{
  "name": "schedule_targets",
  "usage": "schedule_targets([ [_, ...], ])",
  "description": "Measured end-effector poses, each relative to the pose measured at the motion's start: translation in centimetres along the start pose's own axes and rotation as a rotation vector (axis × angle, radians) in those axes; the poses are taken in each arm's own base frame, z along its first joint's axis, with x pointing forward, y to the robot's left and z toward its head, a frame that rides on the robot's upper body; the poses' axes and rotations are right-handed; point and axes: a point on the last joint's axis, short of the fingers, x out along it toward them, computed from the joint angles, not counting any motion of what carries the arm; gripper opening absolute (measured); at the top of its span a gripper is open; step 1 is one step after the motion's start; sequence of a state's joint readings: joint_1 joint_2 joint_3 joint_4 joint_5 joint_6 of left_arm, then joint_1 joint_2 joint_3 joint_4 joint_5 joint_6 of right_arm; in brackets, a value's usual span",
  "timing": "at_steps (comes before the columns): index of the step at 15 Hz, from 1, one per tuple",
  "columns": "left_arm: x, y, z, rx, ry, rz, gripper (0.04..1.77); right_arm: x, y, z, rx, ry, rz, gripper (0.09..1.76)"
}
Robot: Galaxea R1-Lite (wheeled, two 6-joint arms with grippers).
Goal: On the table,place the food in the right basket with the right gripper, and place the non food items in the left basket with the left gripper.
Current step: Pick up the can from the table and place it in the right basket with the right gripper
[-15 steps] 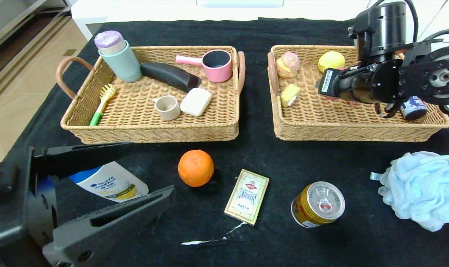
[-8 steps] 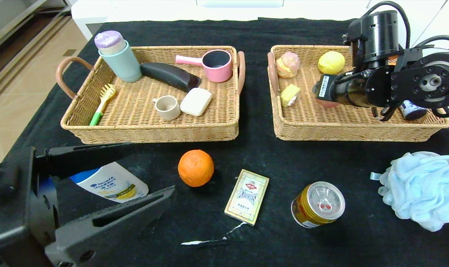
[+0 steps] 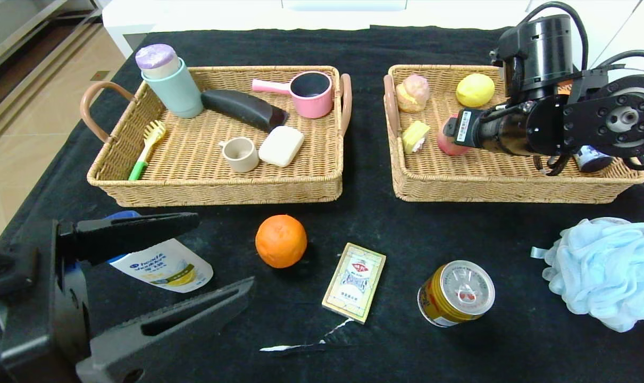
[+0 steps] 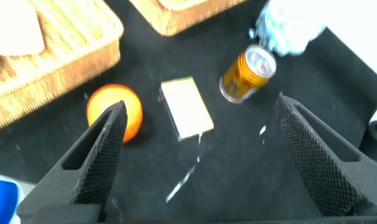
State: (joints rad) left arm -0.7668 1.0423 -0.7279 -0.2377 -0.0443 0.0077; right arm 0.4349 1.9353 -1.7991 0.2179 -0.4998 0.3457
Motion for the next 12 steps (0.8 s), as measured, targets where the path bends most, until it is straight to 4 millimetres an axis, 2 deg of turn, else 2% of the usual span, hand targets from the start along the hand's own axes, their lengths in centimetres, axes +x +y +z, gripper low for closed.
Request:
schedule_targets([
  [6,-0.1,0.0,0.4,0.002,-0.013,0.000,1.72,-3.1,0.0,-0.3,-0.027,0.026,0.035,1.66],
  [12,-0.1,0.0,0.4,0.001,-0.012,0.002,1.72,-10.2,0.1,-0.7,-0.126,0.156,0.103,1.68],
])
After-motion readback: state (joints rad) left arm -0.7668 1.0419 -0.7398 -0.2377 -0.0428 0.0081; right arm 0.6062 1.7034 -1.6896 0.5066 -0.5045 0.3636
